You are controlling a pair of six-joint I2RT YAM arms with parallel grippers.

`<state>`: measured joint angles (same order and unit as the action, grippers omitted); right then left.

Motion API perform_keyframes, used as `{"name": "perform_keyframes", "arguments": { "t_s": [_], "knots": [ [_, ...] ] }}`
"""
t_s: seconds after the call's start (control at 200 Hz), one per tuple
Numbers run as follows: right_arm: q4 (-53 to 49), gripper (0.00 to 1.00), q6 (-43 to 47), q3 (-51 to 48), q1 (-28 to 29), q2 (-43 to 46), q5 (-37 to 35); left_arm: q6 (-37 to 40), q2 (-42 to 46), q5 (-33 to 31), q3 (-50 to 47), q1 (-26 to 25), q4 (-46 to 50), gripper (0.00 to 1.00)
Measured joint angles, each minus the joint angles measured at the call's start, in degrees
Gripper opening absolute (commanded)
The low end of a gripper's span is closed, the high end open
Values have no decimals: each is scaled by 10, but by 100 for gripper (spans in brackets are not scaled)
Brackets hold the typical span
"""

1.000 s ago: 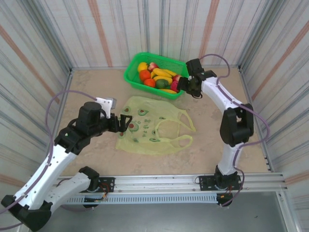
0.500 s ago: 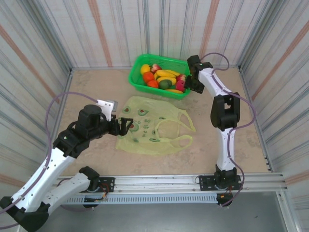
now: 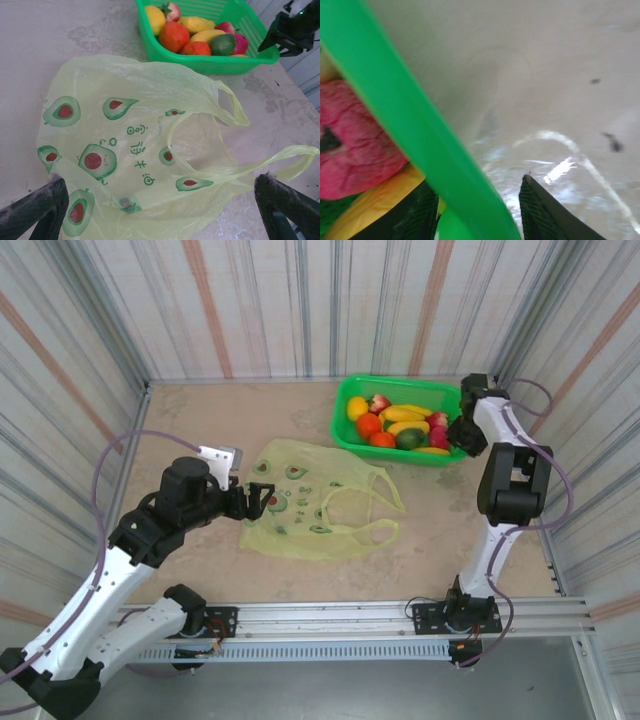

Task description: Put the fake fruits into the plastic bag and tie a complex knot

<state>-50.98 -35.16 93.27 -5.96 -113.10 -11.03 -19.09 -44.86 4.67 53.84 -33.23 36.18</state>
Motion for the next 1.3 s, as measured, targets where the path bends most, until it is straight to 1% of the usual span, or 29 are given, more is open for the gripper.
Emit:
{"name": "perform_keyframes", "arguments": {
  "t_s": [0.065,0.135,0.185,0.225,0.281,0.351,0.391,0.461,0.556,0.661,0.731,0.786,0.812,0.862,0.942,0.987,1.042,1.047,1.107,1.192,1.237,1.297],
  "knots": [
    [2,71,7,-5,3,28,-11,0,-4,0,0,2,0,99],
    [17,79,26,-12,30,69,-14,0,-9,0,0,3,0,99],
    [35,79,38,-22,61,105,-8,0,-13,0,0,5,0,99],
    [49,77,54,-33,90,137,13,0,-15,0,0,6,0,99],
    [66,76,78,-50,131,178,63,0,-17,0,0,7,0,99],
    [66,74,125,-54,187,206,129,0,-17,-2,0,7,1,99],
    [59,68,155,-50,218,209,159,0,-14,-9,0,7,3,99],
    [35,68,206,-43,280,200,202,-1,0,-29,0,5,9,99],
    [20,75,256,-75,360,195,260,0,58,-58,-5,5,10,99],
    [-28,82,298,-95,432,183,285,11,142,-83,-22,1,-5,99],
    [-50,92,318,-98,463,164,294,18,185,-96,-28,1,-11,99],
    [-55,97,330,-110,479,150,306,24,198,-103,-30,1,-17,99],
    [-57,99,334,-116,486,144,313,25,199,-104,-30,1,-19,99],
    [-64,99,339,-124,500,124,323,28,197,-105,-32,1,-22,99],
    [-68,92,344,-125,518,84,321,30,191,-105,-38,1,-22,99],
    [-68,83,348,-125,526,57,318,30,186,-103,-40,1,-21,99],
    [-70,70,350,-125,533,28,317,31,182,-103,-41,1,-21,99],
    [-70,70,351,-125,534,24,317,31,182,-103,-41,1,-21,99],
    [-70,44,355,-123,536,2,317,33,180,-103,-41,1,-21,99],
    [-63,14,352,-108,535,-12,318,34,180,-103,-41,0,-22,99],
    [-56,7,345,-95,533,-12,319,35,180,-103,-41,0,-21,99],
    [-37,0,332,-68,532,-13,318,35,181,-103,-41,0,-21,99]
  ]
}}
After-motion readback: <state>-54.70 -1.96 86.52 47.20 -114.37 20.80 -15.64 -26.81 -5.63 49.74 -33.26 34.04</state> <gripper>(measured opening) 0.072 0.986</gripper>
